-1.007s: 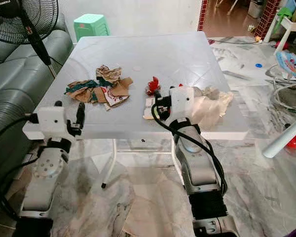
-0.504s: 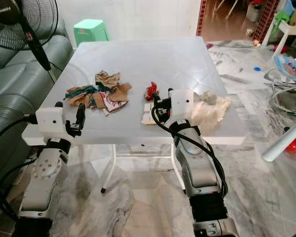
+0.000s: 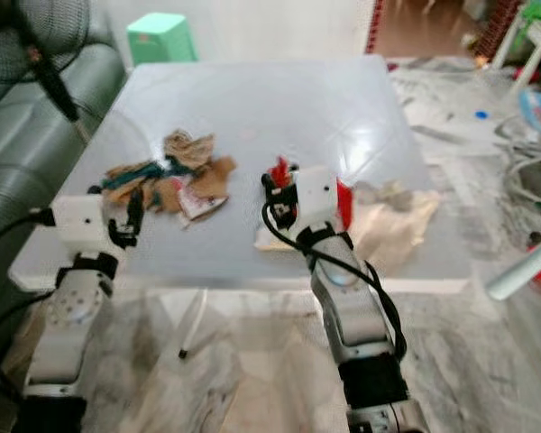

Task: Picking trash to rubbish bin

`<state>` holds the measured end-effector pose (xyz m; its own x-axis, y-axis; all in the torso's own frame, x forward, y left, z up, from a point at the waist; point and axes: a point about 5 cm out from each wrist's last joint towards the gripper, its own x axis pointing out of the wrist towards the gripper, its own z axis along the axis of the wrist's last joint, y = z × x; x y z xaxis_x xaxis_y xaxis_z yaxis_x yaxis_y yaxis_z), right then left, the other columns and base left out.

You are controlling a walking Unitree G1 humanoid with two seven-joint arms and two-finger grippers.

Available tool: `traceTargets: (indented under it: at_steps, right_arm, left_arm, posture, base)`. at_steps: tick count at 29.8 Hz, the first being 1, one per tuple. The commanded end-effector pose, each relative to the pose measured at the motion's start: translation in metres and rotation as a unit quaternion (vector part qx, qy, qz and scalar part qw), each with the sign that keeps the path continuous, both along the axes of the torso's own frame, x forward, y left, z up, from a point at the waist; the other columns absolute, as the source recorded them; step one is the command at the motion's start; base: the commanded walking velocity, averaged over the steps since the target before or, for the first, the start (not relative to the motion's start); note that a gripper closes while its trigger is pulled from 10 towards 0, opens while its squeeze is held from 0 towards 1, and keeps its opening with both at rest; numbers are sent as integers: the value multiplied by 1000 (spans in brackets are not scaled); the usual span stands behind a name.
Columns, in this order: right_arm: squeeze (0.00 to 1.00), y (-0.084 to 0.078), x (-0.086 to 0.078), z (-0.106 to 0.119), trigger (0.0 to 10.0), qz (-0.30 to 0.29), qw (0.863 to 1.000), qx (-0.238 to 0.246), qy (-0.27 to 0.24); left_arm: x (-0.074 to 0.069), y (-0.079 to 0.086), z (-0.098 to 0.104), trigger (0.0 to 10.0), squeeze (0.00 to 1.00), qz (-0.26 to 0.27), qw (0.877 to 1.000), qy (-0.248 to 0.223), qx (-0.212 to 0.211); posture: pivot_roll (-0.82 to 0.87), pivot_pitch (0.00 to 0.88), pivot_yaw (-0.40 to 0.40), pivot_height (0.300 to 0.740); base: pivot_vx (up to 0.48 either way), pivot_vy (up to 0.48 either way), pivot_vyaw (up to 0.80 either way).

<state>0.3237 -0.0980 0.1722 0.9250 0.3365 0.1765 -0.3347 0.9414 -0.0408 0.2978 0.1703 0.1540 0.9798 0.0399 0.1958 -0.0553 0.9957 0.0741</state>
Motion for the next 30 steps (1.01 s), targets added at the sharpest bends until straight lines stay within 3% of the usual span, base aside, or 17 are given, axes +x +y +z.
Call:
traceTargets:
  at_steps: [1,8,15,22,30]
  right_arm:
    - [0,-1,-1,5,10000,-1,1000,5,-11]
    - [0,0,1,7,10000,3,1000,10,-12]
    - [0,1,0,6,10000,7,1000,11,-10]
    - [0,12,-8,1,10000,52,999,15,4]
    - [0,23,-21,-3,10000,108,994,21,19]
  left_arm:
    - [0,-2,1,10000,0,-5,1000,-1,6]
    - [1,1,2,10000,0,12,1000,-4,12]
    - [6,15,-2,10000,0,57,998,11,23]
    - [21,23,-8,10000,0,65,997,38,20]
    - [39,20,-22,10000,0,59,995,75,-22]
  posture:
    - [27,41,26,740]
    - [30,37,23,740]
    - [29,37,26,740]
    - [21,42,29,740]
    - [7,67,31,740]
  base:
    - [255,0,0]
    - [144,0,0]
    - [0,0,0]
    - [0,0,0]
    - [0,0,0]
